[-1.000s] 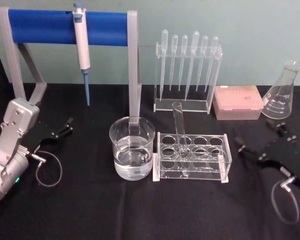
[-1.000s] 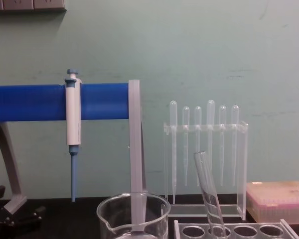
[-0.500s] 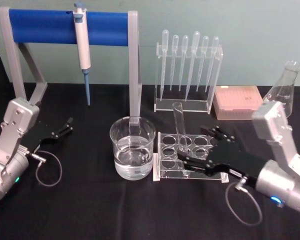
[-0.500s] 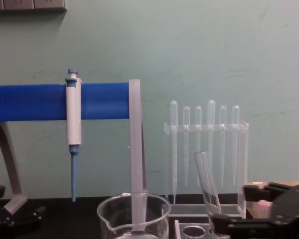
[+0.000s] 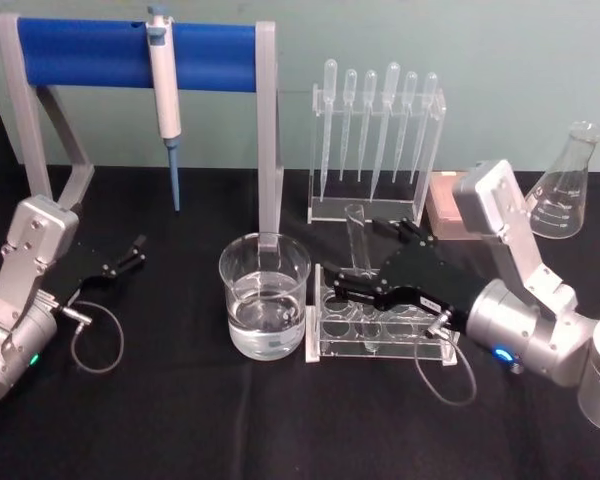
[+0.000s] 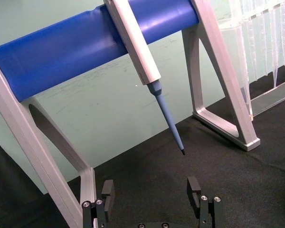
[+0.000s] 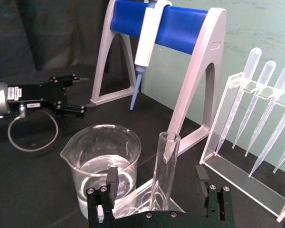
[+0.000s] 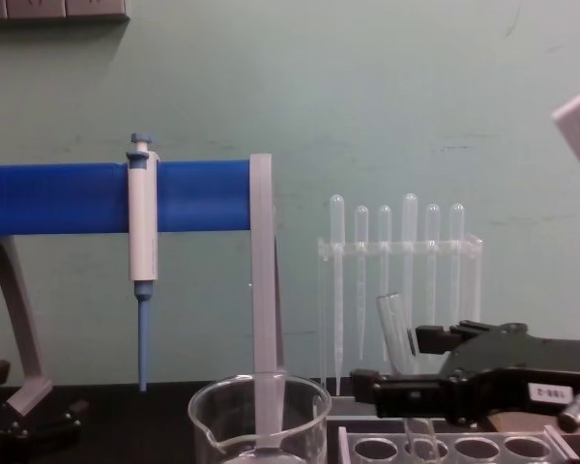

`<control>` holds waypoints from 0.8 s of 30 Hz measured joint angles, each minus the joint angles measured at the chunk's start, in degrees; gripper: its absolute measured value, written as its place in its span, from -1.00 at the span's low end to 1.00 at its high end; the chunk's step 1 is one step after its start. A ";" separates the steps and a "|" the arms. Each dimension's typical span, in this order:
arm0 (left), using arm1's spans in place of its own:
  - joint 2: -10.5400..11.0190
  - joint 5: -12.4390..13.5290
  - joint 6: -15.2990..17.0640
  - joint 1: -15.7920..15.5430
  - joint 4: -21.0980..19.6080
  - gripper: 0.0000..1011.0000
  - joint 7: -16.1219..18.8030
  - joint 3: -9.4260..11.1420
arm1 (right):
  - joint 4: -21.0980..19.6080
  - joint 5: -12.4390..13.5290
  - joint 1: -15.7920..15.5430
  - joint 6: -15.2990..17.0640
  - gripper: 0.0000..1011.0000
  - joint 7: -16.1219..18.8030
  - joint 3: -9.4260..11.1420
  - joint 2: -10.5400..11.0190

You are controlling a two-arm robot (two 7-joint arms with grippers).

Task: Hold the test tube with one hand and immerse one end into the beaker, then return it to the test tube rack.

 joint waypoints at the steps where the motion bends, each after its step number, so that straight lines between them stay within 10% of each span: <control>1: 0.00 0.00 0.00 0.00 0.00 0.98 0.00 0.00 | 0.22 -0.07 0.18 0.20 0.98 -0.01 0.00 -0.31; 12: 0.00 0.00 0.00 0.00 0.00 0.98 0.00 0.00 | 2.10 -0.49 0.30 1.55 0.75 0.06 1.14 -2.84; 24: 0.00 0.00 0.00 0.00 0.00 0.98 0.00 0.00 | 2.68 -1.50 -0.36 2.35 0.00 0.54 2.50 -4.43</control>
